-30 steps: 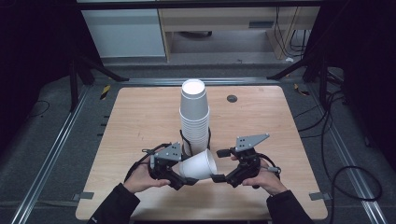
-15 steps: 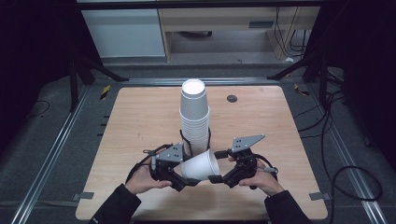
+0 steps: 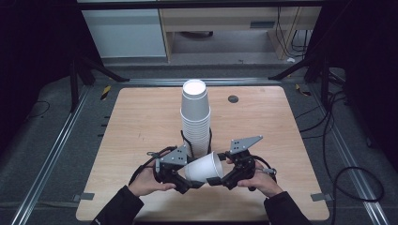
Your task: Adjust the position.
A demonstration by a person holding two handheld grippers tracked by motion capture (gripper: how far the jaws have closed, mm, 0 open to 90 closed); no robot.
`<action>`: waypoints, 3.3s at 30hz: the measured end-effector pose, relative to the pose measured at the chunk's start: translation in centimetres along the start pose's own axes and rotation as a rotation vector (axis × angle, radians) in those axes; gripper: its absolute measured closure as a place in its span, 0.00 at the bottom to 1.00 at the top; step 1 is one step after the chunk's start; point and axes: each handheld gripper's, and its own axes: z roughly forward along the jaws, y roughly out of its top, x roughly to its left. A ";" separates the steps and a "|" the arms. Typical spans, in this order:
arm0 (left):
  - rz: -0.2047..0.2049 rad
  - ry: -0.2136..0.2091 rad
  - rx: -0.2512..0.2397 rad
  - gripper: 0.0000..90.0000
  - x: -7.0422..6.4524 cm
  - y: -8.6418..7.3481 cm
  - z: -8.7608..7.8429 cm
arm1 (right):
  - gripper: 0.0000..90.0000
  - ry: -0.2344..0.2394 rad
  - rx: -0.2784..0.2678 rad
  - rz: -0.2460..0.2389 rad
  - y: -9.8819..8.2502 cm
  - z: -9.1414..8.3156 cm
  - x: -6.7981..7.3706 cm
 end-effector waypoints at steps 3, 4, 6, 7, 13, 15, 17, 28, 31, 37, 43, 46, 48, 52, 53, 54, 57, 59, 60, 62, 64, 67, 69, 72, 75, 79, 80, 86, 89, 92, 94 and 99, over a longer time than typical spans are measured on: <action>0.005 0.003 -0.001 0.25 0.0 0.0 0.0 | 0.06 0.004 -0.002 0.004 0.0 0.1 0.0; 0.004 0.007 -0.003 0.25 -0.1 0.0 0.0 | 0.06 0.006 -0.002 0.005 0.0 0.1 0.0; 0.014 0.008 0.004 0.25 0.0 0.1 0.0 | 0.06 0.011 -0.007 0.008 -0.1 0.1 -0.1; 0.015 0.006 0.004 0.25 0.0 0.1 0.0 | 0.06 0.010 -0.006 0.007 -0.1 0.1 -0.1; 0.008 0.003 0.003 0.25 -0.1 0.0 0.0 | 0.07 0.010 -0.005 0.004 -0.1 0.2 0.0; 0.013 0.001 0.005 0.25 -0.1 0.0 0.0 | 0.07 0.010 -0.002 0.005 -0.1 0.1 0.0; 0.010 0.002 0.000 0.25 -0.1 0.1 0.0 | 0.06 0.008 -0.005 -0.004 -0.1 0.1 0.1; 0.013 -0.003 0.002 0.25 -0.2 0.1 0.2 | 0.07 0.011 -0.006 -0.011 -0.1 0.4 0.2; 0.014 -0.004 0.004 0.25 -0.2 0.1 0.2 | 0.08 0.010 -0.008 -0.013 -0.1 0.4 0.2; 0.015 -0.010 0.010 0.24 -0.1 0.0 0.2 | 0.10 0.004 -0.007 -0.020 -0.1 0.3 0.2; 0.010 -0.013 -0.003 0.24 -0.1 0.0 0.2 | 0.11 0.015 -0.015 -0.012 -0.1 0.2 0.2; 0.011 -0.013 -0.008 0.23 -0.1 0.0 0.2 | 0.11 0.012 -0.014 -0.015 -0.1 0.1 0.2; 0.012 -0.011 -0.010 0.23 -0.1 0.0 0.2 | 0.11 0.010 -0.013 -0.018 0.0 0.1 0.3; 0.001 -0.004 -0.016 0.23 -0.1 -0.1 0.1 | 0.11 0.004 -0.013 -0.023 0.1 -0.2 0.3; 0.003 0.005 -0.007 0.23 -0.1 -0.1 0.0 | 0.11 0.002 -0.012 -0.023 0.1 -0.2 0.3; 0.001 0.009 -0.006 0.23 -0.1 -0.1 0.0 | 0.11 -0.006 -0.014 -0.024 0.1 -0.3 0.3; -0.022 0.024 -0.010 0.23 0.1 -0.3 -0.3 | 0.11 -0.017 -0.022 -0.023 0.2 -0.8 0.2; -0.025 0.034 -0.005 0.23 0.1 -0.4 -0.4 | 0.11 -0.023 -0.033 -0.019 0.2 -1.2 0.1; -0.028 0.043 0.000 0.23 0.2 -0.5 -0.6 | 0.11 -0.029 -0.034 -0.023 0.3 -1.3 0.1; -0.036 0.051 0.004 0.23 0.3 -0.7 -0.7 | 0.10 -0.042 -0.041 -0.023 0.4 -1.7 0.1; -0.048 0.065 0.010 0.23 0.4 -0.9 -1.0 | 0.10 -0.059 -0.050 -0.027 0.5 -2.1 0.1; -0.072 0.088 0.012 0.23 0.6 -1.4 -1.4 | 0.10 -0.078 -0.063 -0.028 0.7 -2.8 0.1; -0.088 0.108 0.017 0.23 0.8 -1.8 -1.9 | 0.10 -0.097 -0.070 -0.033 0.9 -3.2 0.1; -0.121 0.145 0.010 0.23 0.9 -2.5 -2.7 | 0.10 -0.135 -0.066 -0.040 1.1 -3.6 0.1; -0.170 0.202 0.005 0.23 1.3 -3.4 -3.8 | 0.10 -0.164 -0.068 -0.040 1.2 -4.0 0.0; -0.231 0.264 -0.012 0.22 1.8 -4.7 -5.0 | 0.10 -0.217 -0.051 -0.033 1.3 -4.5 -0.2; -0.246 0.279 -0.008 0.22 1.9 -5.0 -5.3 | 0.10 -0.236 -0.042 -0.031 1.3 -4.5 -0.2; -0.322 0.364 -0.018 0.21 3.0 -6.6 -6.2 | 0.10 -0.345 -0.018 -0.017 1.6 -5.5 -0.7; -0.363 0.401 -0.022 0.21 3.5 -7.3 -6.3 | 0.10 -0.385 -0.025 0.001 1.7 -6.0 -1.0; -0.380 0.432 -0.005 0.21 3.7 -7.8 -6.3 | 0.10 -0.424 -0.025 0.015 1.8 -6.4 -1.2; -0.389 0.440 -0.003 0.21 3.9 -8.0 -6.3 | 0.10 -0.459 -0.021 0.023 1.8 -6.6 -1.4; -0.398 0.445 -0.002 0.21 4.0 -8.1 -6.2 | 0.10 -0.532 -0.020 0.048 1.9 -7.5 -1.7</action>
